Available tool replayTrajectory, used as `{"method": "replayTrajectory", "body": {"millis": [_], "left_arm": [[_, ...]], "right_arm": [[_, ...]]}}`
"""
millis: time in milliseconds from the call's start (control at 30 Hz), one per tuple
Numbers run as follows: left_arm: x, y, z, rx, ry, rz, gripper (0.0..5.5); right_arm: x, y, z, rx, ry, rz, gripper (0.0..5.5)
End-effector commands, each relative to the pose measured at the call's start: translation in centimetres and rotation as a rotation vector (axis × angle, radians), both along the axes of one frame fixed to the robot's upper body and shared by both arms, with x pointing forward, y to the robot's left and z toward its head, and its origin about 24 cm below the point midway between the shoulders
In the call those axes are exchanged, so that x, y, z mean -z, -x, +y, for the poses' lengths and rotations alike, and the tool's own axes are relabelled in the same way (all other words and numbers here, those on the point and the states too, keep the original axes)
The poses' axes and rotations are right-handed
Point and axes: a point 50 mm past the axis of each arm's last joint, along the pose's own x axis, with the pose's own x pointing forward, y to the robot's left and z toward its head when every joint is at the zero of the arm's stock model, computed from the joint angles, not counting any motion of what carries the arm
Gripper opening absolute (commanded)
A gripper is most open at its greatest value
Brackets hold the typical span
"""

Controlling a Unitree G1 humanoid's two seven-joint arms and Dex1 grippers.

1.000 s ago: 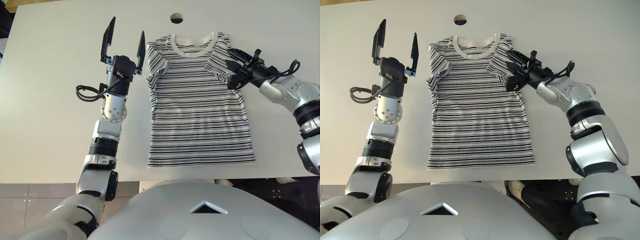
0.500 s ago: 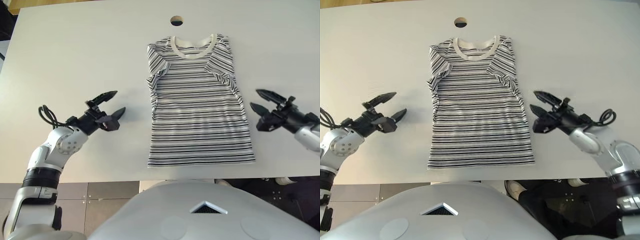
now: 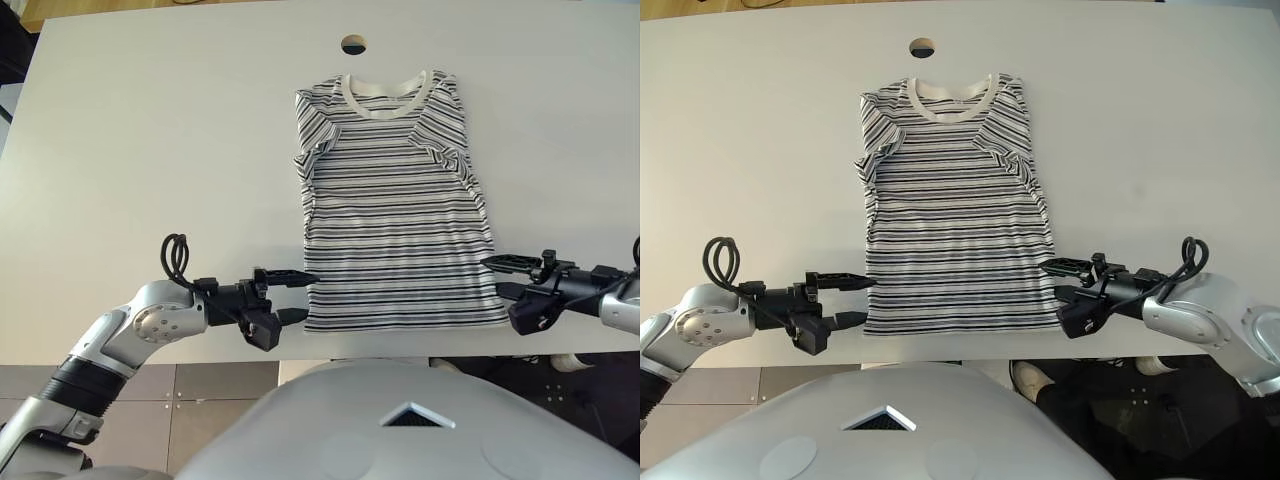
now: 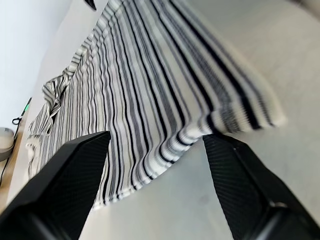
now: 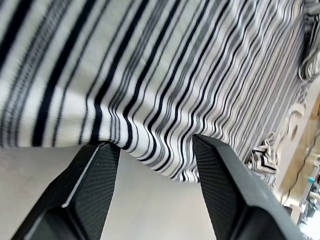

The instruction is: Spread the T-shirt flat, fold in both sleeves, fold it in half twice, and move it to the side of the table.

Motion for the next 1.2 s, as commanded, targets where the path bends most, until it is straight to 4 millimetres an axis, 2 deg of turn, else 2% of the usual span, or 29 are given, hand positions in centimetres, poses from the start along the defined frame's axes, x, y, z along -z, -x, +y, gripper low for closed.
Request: {"method": "replayTrajectory", "body": {"millis": [33, 233, 333, 467, 733, 800, 867, 1067, 1200], "left_arm": [[0.8, 0.7, 0.1, 0.046, -0.066, 0.061, 3.49], [0.8, 1.5, -0.2, 0.078, -0.062, 0.089, 3.49], [0.9, 1.7, -0.3, 0.094, -0.067, 0.103, 2.96], [0.9, 1.7, -0.4, 0.103, -0.064, 0.109, 2.07], [1.1, 1.5, -0.5, 0.092, -0.053, 0.107, 0.82], [1.1, 1.4, -0.4, 0.080, -0.042, 0.112, 0.47], [1.1, 1.3, -0.4, 0.069, -0.030, 0.120, 0.19], [0.4, 1.6, 0.2, -0.004, 0.040, 0.175, 0.12], [-0.6, 3.4, 0.6, -0.042, 0.110, 0.266, 0.12]], "right_arm": [[0.4, 0.9, 0.4, -0.037, 0.029, 0.081, 2.63], [-0.5, 0.5, 0.8, -0.085, 0.053, 0.115, 2.63], [-0.6, 0.6, 0.9, -0.102, 0.061, 0.140, 2.68], [-0.6, 1.0, 0.9, -0.120, 0.074, 0.177, 1.78], [0.0, 1.5, 1.3, -0.143, 0.053, 0.220, 0.36], [-0.1, 1.5, 1.4, -0.133, 0.039, 0.212, 0.10], [-0.2, 1.3, 1.5, -0.115, 0.022, 0.196, 0.10], [-0.8, 0.7, 1.1, 0.016, -0.093, 0.160, 0.10], [-0.8, 2.4, 1.7, 0.089, -0.238, 0.228, 0.10]]}}
